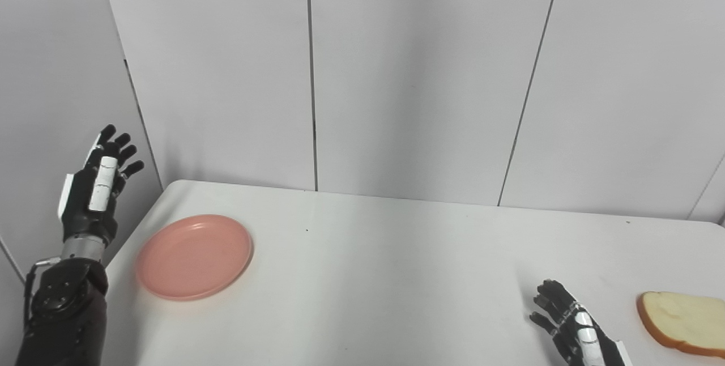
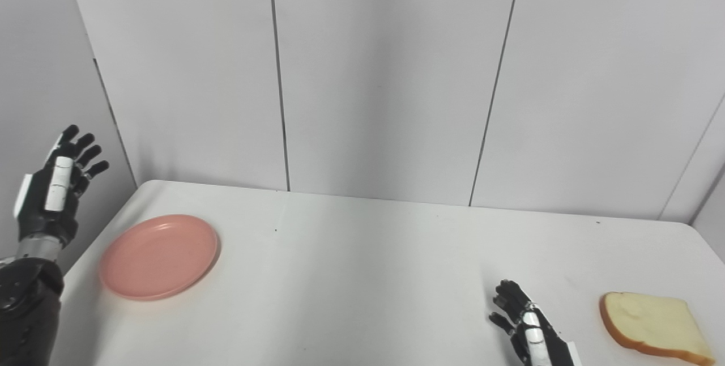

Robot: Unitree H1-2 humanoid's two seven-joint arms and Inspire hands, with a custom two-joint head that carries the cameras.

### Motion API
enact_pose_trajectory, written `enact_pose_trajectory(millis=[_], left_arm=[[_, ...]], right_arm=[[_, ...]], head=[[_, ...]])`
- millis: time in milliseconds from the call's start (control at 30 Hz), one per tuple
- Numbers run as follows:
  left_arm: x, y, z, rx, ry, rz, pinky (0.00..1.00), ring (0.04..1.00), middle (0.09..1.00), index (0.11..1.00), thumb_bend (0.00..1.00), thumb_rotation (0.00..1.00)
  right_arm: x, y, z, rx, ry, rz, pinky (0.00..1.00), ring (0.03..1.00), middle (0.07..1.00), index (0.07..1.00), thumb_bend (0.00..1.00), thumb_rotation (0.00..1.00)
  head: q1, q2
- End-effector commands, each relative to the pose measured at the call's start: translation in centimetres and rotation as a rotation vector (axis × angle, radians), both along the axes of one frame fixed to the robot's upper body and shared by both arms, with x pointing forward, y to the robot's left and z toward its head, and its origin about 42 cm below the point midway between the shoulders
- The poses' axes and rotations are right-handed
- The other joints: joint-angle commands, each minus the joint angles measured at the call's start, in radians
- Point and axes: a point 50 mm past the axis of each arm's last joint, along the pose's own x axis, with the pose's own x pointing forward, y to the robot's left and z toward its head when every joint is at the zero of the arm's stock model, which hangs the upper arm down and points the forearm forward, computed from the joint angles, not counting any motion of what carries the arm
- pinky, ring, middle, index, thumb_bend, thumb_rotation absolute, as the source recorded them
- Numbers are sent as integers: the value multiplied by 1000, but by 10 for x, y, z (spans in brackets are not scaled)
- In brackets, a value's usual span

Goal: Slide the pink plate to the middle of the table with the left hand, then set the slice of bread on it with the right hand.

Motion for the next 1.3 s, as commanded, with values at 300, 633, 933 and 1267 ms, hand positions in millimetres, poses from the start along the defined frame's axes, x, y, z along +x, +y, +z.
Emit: enact_pose_trajectory(millis=[300, 633, 933, 1267], left_arm=[[3, 28, -7, 46, 15, 55, 735, 871, 901, 943, 1000, 797], [2, 7, -52, -21, 123, 50, 727, 848, 886, 944, 922, 810], [10, -19, -70, -49, 183, 16, 711, 840, 875, 938, 962, 802], [18, -51, -80, -31, 235, -77, 752, 863, 915, 951, 921, 787]], right_arm=[[-31, 5, -49, 44, 181, -7, 811, 851, 847, 817, 726, 889], [-36, 3, -48, 51, 183, -9, 786, 827, 836, 806, 736, 872], [-37, 2, -48, 41, 186, -16, 765, 815, 828, 798, 740, 868], [-41, 3, -48, 48, 185, -14, 758, 807, 819, 788, 773, 848]], head=[[2, 14], [-10, 32], [-17, 41], [-28, 51]])
